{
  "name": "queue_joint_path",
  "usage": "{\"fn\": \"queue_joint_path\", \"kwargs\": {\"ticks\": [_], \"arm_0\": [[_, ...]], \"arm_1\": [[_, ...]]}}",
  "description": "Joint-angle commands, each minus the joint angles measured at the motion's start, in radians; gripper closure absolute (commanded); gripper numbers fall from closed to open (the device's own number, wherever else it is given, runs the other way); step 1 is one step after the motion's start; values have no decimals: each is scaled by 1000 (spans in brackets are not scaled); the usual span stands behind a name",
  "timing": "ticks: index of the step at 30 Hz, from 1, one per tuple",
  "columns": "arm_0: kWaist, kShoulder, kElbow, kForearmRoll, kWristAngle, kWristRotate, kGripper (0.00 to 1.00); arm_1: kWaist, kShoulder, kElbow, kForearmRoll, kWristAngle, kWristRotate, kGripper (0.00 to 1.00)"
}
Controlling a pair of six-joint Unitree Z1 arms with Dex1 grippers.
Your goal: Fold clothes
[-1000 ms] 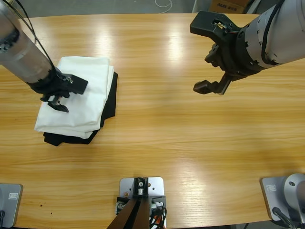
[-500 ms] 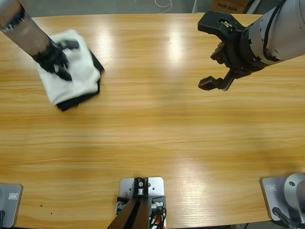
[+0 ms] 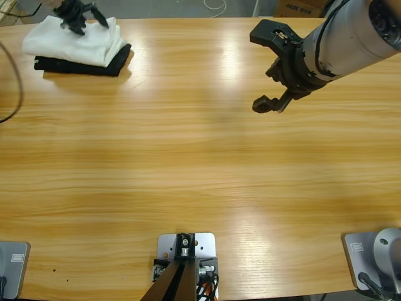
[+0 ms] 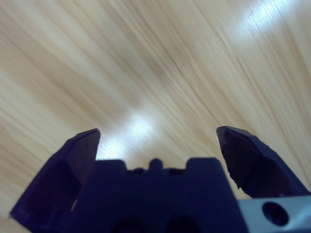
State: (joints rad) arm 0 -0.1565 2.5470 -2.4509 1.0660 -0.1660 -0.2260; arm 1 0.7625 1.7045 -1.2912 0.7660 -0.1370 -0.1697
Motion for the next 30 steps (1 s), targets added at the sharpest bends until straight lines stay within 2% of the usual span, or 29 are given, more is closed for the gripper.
{"fn": "queue_joint_path", "kwargs": {"ticks": [1,6,12,13,15,17,18,20,23,25,28,30], "arm_0": [[-4,208,-471,248,-12,-22,78],[-16,46,-521,306,-10,62,78],[-3,-87,-758,296,56,77,73],[-1,-115,-763,294,72,77,73],[-7,-158,-760,374,92,76,73],[-22,-205,-754,548,106,72,69],[-37,-246,-706,598,105,67,72],[-99,-393,-444,597,165,54,73],[-172,-544,-174,580,187,54,73],[-193,-668,61,470,187,60,71],[-195,-922,547,194,186,56,69],[-195,-1061,796,85,184,51,69]], "arm_1": [[-22,75,9,-18,19,10,0],[-22,62,3,6,5,10,0],[-3,-41,-2,79,-58,27,0],[3,-60,1,95,-65,36,0],[21,-98,13,112,-70,63,0],[44,-132,32,129,-72,95,0],[53,-150,35,145,-74,112,0],[58,-190,35,180,-76,145,0],[58,-233,50,212,-74,192,0],[58,-243,71,231,-61,208,0],[59,-292,104,245,-31,237,0],[58,-329,117,259,-24,249,0]]}}
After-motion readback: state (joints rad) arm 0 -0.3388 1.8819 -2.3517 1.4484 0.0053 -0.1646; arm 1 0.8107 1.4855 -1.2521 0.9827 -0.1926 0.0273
